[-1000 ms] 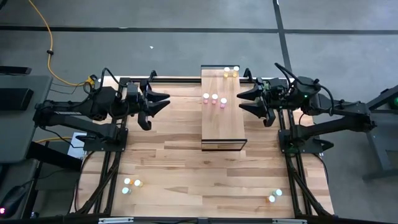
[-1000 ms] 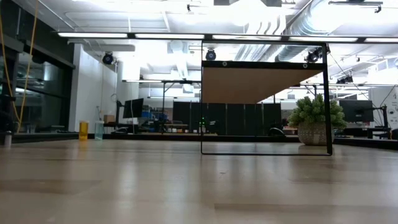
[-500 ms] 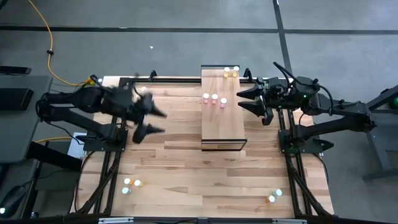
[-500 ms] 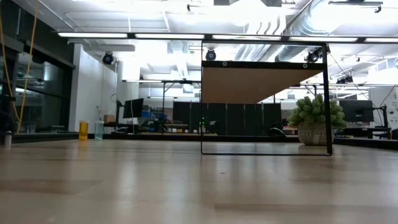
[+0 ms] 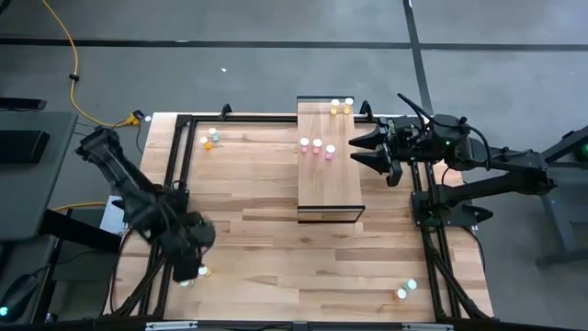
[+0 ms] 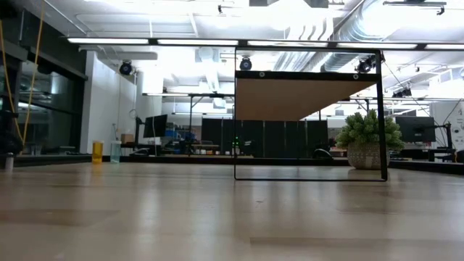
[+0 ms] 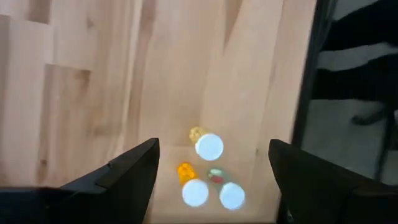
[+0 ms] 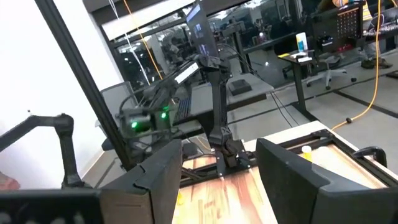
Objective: Pick and place medicine bottles onto shelf by color
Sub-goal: Put the yellow pill bottle on the shelf aligned with the other yellow pill bottles
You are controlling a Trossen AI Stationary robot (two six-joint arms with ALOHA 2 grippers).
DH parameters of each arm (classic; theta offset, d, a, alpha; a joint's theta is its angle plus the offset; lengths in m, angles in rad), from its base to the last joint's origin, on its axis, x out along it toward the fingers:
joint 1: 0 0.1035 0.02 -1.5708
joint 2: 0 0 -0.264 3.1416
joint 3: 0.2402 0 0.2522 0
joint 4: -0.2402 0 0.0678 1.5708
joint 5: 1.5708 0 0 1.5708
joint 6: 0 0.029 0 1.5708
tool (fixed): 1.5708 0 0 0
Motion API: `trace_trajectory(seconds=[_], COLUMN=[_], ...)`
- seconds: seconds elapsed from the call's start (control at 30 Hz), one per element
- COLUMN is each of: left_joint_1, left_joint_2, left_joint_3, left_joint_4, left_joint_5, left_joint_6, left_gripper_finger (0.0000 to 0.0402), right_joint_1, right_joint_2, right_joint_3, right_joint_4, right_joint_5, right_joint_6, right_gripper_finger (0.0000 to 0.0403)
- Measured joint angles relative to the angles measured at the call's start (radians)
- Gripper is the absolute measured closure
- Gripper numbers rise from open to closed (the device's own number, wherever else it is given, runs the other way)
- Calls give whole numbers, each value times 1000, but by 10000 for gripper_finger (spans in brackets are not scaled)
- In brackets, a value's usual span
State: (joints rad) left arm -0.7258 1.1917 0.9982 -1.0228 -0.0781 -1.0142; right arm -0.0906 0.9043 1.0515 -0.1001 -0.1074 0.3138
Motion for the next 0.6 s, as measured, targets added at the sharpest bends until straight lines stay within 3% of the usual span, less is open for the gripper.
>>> trace_trajectory(seconds=[0.2, 0.6], left_joint_1=[-107, -109], left_joint_2=[88, 221], left_joint_3=[-55, -55], left_joint_4=[36, 133], left_joint_5=[-130, -56], left_joint_6=[-38, -29], left_gripper_finger=[108, 108], right_joint_1=[0, 0], right_joint_2=[0, 0], right_joint_3=[0, 0], right_joint_4=[-39, -100], right_joint_5=[0, 0], right_joint_6=[-1, 0], right_gripper_finger=[206, 206])
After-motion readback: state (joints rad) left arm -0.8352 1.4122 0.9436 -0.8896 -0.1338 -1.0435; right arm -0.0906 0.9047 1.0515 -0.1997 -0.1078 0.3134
